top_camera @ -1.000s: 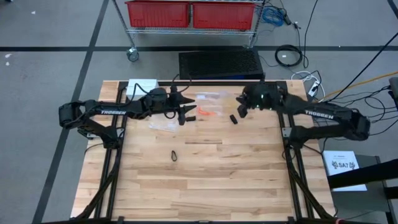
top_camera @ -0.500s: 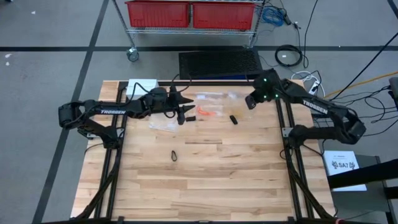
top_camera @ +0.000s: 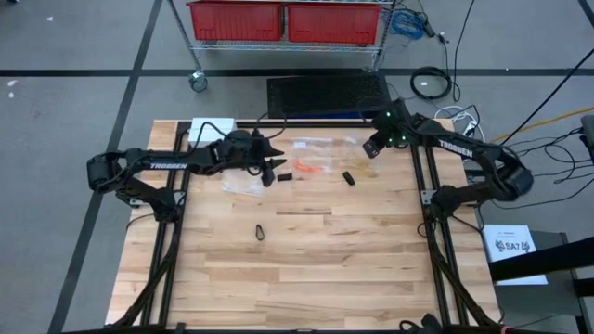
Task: Sort rubber bands
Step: Close the bottom zip lock bag, then open the left zip lock bag
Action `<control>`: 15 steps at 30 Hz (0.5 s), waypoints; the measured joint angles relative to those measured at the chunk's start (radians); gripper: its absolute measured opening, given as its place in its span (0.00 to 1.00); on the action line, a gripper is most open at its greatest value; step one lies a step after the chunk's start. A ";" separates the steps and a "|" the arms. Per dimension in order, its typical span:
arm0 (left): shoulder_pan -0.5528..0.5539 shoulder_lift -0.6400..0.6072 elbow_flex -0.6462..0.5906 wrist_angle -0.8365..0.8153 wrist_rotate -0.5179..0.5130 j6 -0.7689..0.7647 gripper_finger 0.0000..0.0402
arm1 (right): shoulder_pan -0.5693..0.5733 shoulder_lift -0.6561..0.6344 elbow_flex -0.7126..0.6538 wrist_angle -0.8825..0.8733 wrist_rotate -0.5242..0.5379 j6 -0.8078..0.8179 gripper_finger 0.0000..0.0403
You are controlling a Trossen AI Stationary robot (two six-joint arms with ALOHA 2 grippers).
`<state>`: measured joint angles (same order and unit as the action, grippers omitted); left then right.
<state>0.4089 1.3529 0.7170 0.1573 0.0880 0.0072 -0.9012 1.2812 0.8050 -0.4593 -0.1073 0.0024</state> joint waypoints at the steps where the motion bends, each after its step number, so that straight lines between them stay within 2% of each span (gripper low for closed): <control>1: 0.005 0.000 0.000 -0.043 -0.003 0.002 0.33 | 0.002 -0.012 0.019 -0.018 -0.001 -0.007 0.41; 5: 0.003 0.000 0.022 -0.273 -0.021 0.047 0.33 | 0.031 -0.051 0.096 -0.113 -0.002 -0.034 0.51; 9: -0.042 0.000 0.029 -0.438 -0.032 0.060 0.33 | 0.102 -0.085 0.144 -0.159 -0.003 -0.072 0.54; 12: -0.088 0.000 0.029 -0.568 -0.043 0.031 0.32 | 0.166 -0.096 0.148 -0.192 0.002 -0.069 0.51; 15: -0.132 0.003 0.029 -0.683 -0.080 -0.039 0.27 | 0.241 -0.097 0.148 -0.216 0.011 -0.037 0.40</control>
<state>0.2766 1.3563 0.7464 -0.5255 0.0080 -0.0314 -0.6603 1.1839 0.9531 -0.6751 -0.0966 -0.0346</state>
